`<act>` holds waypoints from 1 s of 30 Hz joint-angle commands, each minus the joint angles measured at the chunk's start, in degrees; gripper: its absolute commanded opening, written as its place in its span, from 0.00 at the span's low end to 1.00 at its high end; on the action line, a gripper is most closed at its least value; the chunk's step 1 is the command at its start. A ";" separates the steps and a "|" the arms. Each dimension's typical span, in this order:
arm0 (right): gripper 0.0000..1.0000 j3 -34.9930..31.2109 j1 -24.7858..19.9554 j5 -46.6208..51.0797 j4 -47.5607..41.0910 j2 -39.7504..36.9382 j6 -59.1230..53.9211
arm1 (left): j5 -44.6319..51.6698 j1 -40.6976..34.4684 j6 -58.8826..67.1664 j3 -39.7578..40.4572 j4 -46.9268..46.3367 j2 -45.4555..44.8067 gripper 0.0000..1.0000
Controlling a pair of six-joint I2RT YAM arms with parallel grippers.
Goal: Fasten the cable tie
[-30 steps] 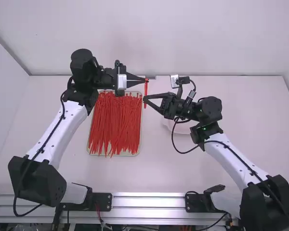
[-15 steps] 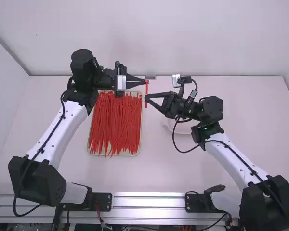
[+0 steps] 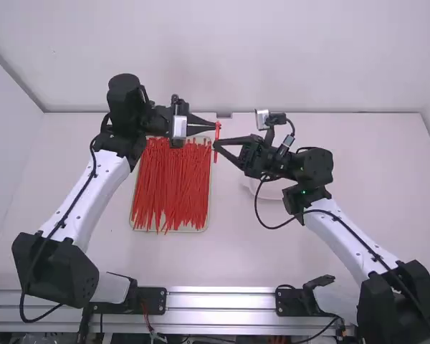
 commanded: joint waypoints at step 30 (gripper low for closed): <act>0.00 -0.13 0.00 9.86 0.76 -0.09 -1.38 | 6.34 -2.19 13.00 -0.33 -16.68 0.15 0.02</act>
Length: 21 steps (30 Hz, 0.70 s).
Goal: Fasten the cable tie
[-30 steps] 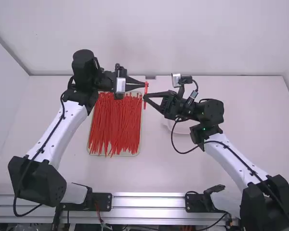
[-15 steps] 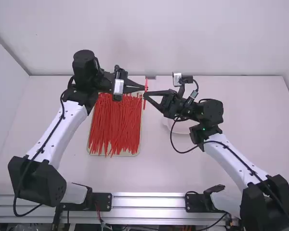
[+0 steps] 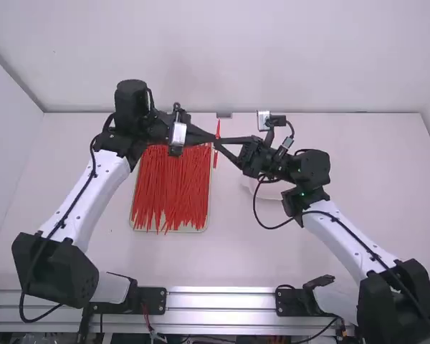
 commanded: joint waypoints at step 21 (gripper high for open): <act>0.33 1.49 -6.91 -7.10 1.40 -0.17 5.95 | 2.32 -1.62 3.10 -0.50 -4.09 0.13 0.02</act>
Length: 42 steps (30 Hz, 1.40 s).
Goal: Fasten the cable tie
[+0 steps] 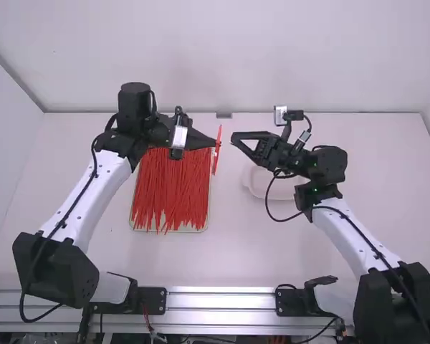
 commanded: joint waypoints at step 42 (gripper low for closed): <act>0.00 1.46 0.85 -2.12 3.50 -0.15 0.44 | -6.80 -3.93 6.69 -4.61 -6.43 0.13 0.02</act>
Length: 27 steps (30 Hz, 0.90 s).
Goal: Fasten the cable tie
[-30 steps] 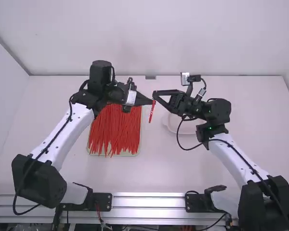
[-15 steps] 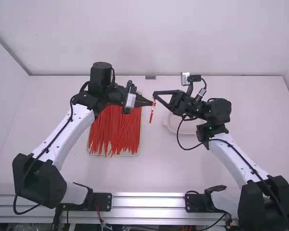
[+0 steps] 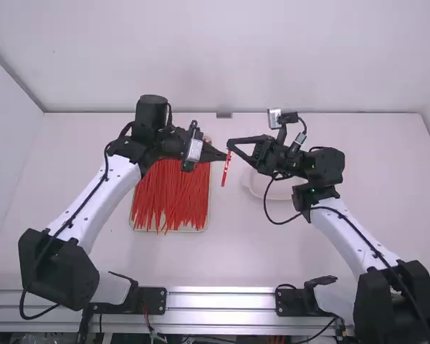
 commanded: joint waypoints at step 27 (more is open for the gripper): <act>0.00 1.49 -0.63 0.66 4.44 -0.52 2.89 | -2.19 0.20 1.97 -17.44 5.01 0.13 0.02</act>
